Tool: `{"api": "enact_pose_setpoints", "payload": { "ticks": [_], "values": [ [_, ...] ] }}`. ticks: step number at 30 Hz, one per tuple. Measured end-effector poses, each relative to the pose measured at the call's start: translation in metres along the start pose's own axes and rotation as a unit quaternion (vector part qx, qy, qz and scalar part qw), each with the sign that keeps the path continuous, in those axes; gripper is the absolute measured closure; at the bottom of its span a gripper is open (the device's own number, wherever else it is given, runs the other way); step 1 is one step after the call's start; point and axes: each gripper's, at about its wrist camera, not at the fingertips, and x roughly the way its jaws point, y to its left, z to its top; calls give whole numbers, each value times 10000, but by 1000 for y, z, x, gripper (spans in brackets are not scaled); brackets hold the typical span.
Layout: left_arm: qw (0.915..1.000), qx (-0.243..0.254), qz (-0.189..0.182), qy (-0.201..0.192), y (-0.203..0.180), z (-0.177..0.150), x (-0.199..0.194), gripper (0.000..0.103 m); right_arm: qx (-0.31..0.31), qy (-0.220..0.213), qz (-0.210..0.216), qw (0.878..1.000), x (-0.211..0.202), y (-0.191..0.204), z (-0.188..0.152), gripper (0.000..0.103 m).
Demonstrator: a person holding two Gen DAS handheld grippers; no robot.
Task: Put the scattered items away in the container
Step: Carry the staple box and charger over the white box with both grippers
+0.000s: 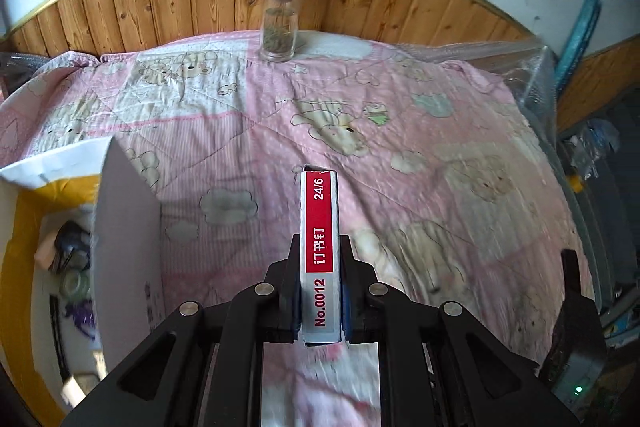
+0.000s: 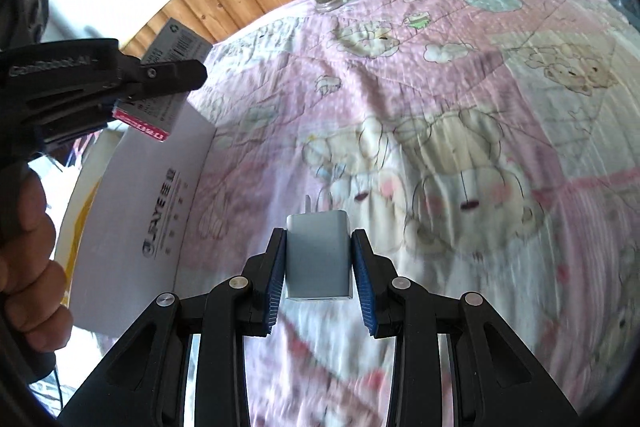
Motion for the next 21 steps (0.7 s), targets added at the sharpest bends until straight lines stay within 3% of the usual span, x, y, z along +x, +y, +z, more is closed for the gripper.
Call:
{"api": "enact_pose_setpoints", "payload": {
  "ticks": [11, 21],
  "values": [
    [9997, 0, -90, -217, -2, -60, -55, 88, -335, -95, -110, 9993, -40, 34, -47, 69],
    [9980, 45, -202, -602, -2, -95, -111, 88, -648, -231, -184, 9975, -68, 63, -76, 69]
  ]
}}
